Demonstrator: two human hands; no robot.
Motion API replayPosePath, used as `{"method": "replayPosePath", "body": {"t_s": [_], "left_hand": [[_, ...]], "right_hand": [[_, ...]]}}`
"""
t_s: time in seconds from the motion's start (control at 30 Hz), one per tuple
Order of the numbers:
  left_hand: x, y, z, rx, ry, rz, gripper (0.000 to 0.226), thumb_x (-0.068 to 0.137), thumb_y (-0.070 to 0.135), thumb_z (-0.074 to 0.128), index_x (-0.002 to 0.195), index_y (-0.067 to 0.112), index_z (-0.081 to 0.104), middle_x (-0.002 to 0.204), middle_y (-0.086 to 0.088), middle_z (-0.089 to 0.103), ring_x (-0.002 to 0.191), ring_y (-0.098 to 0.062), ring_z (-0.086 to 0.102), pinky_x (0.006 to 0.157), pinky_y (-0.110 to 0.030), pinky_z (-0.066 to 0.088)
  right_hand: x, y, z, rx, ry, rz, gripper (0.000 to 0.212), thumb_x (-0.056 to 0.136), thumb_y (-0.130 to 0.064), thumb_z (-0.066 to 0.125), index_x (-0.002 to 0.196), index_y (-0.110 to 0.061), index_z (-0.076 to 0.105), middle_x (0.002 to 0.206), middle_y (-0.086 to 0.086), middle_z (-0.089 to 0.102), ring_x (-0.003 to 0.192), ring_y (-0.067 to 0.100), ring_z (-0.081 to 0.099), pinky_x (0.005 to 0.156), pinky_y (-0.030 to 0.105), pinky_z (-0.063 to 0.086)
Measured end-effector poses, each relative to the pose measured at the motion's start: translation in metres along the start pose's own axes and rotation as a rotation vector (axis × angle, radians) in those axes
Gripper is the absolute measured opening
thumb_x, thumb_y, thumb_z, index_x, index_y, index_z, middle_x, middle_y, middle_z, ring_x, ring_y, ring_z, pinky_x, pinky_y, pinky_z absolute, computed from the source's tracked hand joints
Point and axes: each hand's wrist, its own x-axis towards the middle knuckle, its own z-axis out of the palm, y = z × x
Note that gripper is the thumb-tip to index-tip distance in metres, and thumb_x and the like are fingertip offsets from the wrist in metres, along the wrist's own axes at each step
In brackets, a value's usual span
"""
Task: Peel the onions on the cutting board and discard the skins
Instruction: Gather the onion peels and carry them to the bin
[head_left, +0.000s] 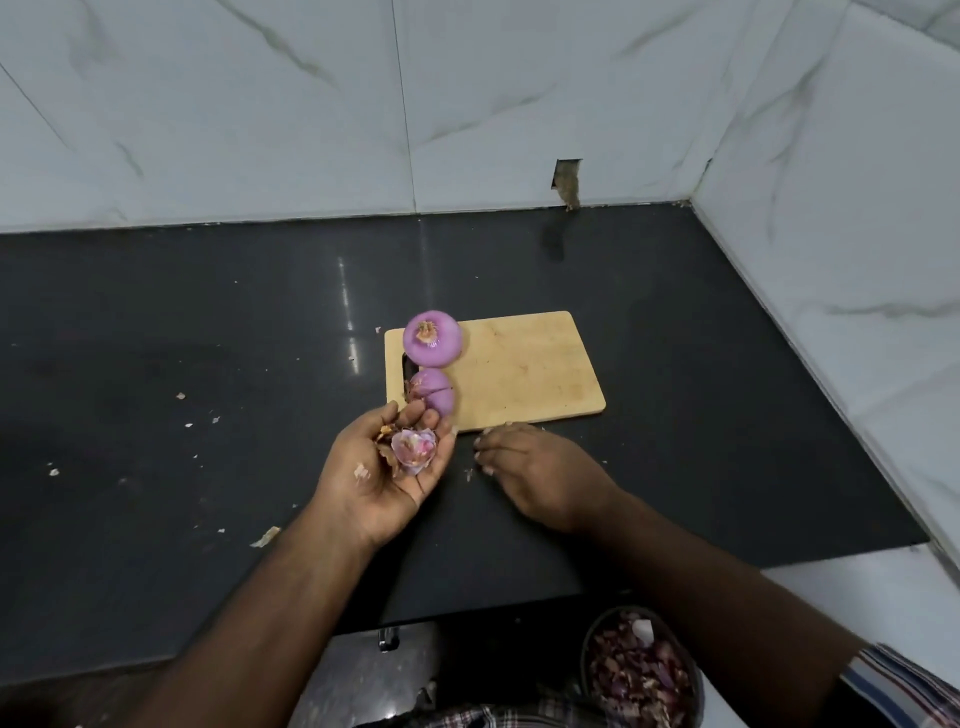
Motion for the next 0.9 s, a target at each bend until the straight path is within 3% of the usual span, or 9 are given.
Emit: {"method": "replayPosePath", "body": {"t_s": [0.13, 0.23, 0.37, 0.5, 0.73, 0.9], "left_hand": [[0.006, -0.016, -0.01, 0.07, 0.012, -0.046, 0.033, 0.103, 0.022, 0.047, 0.084, 0.003, 0.067, 0.083, -0.013, 0.072, 0.079, -0.03, 0.076, 0.069, -0.041, 0.065], [0.011, -0.022, -0.016, 0.089, 0.016, -0.055, 0.032, 0.102, 0.019, 0.045, 0.087, 0.001, 0.066, 0.084, -0.015, 0.073, 0.076, -0.031, 0.076, 0.067, -0.043, 0.065], [0.011, -0.022, -0.02, 0.103, 0.016, -0.039, 0.033, 0.103, 0.019, 0.045, 0.086, 0.001, 0.066, 0.081, -0.016, 0.074, 0.073, -0.03, 0.077, 0.067, -0.043, 0.065], [0.009, -0.02, -0.023, 0.109, 0.021, -0.044, 0.033, 0.103, 0.02, 0.045, 0.085, 0.002, 0.065, 0.082, -0.016, 0.074, 0.072, -0.03, 0.077, 0.064, -0.042, 0.065], [0.003, -0.017, -0.034, 0.103, 0.046, -0.035, 0.032, 0.104, 0.021, 0.045, 0.092, 0.001, 0.067, 0.089, -0.016, 0.073, 0.091, -0.032, 0.073, 0.065, -0.042, 0.065], [-0.002, -0.013, -0.039, 0.076, 0.044, -0.029, 0.032, 0.104, 0.021, 0.046, 0.092, 0.001, 0.067, 0.087, -0.016, 0.074, 0.077, -0.031, 0.078, 0.064, -0.042, 0.065]], "right_hand": [[-0.019, 0.0, -0.018, 0.0, 0.244, 0.466, 0.018, 0.093, -0.017, 0.06, 0.105, -0.013, 0.073, 0.11, -0.001, 0.071, 0.102, 0.018, 0.065, 0.084, 0.029, 0.053], [-0.024, -0.013, -0.007, -0.021, 0.282, 0.673, 0.023, 0.094, -0.017, 0.061, 0.114, -0.01, 0.069, 0.117, 0.003, 0.069, 0.112, 0.022, 0.063, 0.091, 0.03, 0.049], [-0.017, -0.043, 0.02, -0.006, 0.155, 0.609, 0.04, 0.094, -0.018, 0.051, 0.131, -0.004, 0.06, 0.138, 0.013, 0.058, 0.136, 0.028, 0.048, 0.117, 0.039, 0.029], [-0.011, -0.043, 0.022, -0.01, 0.193, 0.613, 0.039, 0.09, -0.018, 0.053, 0.125, -0.002, 0.064, 0.13, 0.015, 0.064, 0.126, 0.029, 0.058, 0.113, 0.041, 0.034], [0.0, -0.054, 0.02, 0.033, 0.078, 0.496, 0.043, 0.099, -0.02, 0.048, 0.138, -0.004, 0.054, 0.145, 0.012, 0.051, 0.141, 0.025, 0.04, 0.12, 0.03, 0.017], [0.005, -0.05, 0.016, 0.037, 0.062, 0.457, 0.043, 0.1, -0.021, 0.048, 0.14, -0.005, 0.053, 0.147, 0.011, 0.051, 0.141, 0.024, 0.04, 0.119, 0.028, 0.015]]}}
